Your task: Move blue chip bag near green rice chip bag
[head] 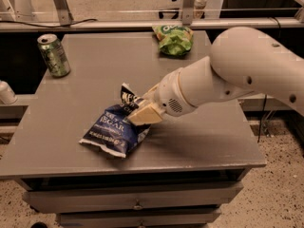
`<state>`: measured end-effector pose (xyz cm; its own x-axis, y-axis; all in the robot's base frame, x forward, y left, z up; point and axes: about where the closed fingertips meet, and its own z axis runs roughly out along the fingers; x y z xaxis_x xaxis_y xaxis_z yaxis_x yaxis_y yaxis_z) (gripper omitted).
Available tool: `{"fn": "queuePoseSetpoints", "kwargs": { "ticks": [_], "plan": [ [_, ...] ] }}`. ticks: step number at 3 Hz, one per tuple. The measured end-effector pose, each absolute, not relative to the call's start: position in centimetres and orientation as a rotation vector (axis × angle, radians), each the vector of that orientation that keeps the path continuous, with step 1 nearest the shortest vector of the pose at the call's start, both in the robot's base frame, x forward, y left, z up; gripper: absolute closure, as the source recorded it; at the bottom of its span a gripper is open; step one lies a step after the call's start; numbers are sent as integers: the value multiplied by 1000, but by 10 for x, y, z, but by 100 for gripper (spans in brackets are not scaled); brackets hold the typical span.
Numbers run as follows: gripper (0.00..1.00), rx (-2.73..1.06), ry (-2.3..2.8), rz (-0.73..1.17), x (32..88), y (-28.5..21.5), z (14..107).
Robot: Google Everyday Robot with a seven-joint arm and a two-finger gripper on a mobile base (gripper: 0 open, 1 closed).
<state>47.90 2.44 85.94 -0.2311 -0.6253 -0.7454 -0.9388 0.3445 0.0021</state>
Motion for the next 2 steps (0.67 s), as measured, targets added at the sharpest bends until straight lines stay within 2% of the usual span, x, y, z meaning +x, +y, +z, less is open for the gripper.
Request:
{"fn": "queuePoseSetpoints", "kwargs": {
  "ticks": [1, 2],
  "plan": [
    [87, -1352, 1952, 588, 484, 18, 868],
    [100, -1343, 1952, 547, 491, 5, 881]
  ]
}}
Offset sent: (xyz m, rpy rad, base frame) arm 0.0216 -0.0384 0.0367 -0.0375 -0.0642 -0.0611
